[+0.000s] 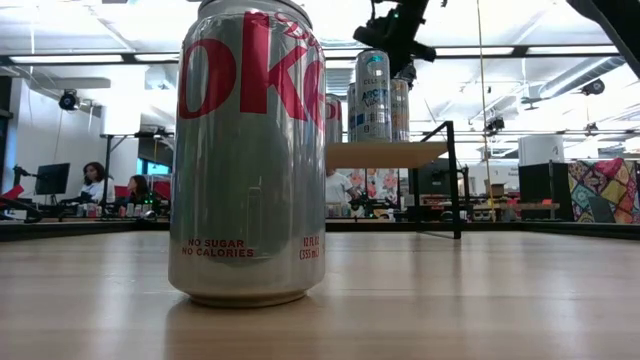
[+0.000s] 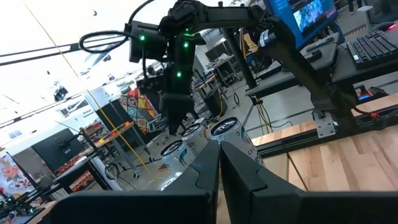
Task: Place canned beverage on shelf
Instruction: Adjust the soda cans on the shelf
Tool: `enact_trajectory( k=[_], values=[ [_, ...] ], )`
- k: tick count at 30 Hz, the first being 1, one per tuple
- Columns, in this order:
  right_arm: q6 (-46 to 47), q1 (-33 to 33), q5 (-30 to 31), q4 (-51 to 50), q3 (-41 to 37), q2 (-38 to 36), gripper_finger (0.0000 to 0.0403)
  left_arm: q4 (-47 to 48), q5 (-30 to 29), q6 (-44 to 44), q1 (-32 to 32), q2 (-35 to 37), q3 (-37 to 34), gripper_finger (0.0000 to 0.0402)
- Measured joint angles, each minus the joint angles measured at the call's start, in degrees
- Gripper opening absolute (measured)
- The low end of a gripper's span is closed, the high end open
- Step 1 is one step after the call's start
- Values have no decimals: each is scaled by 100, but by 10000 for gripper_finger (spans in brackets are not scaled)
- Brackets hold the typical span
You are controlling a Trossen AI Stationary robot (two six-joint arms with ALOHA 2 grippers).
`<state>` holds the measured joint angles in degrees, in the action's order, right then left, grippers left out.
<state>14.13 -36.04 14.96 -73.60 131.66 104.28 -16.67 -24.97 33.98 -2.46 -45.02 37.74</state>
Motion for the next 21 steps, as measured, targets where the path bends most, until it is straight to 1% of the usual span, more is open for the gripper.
enact_trajectory(
  k=[11, 21],
  values=[
    [-31, -67, 2, -44, -5, 95, 9, 1, 0, 2, 0, 0, 0, 0],
    [-26, -73, 2, -310, -5, 95, 9, 2, 0, 2, 0, 0, 0, 0]
  ],
)
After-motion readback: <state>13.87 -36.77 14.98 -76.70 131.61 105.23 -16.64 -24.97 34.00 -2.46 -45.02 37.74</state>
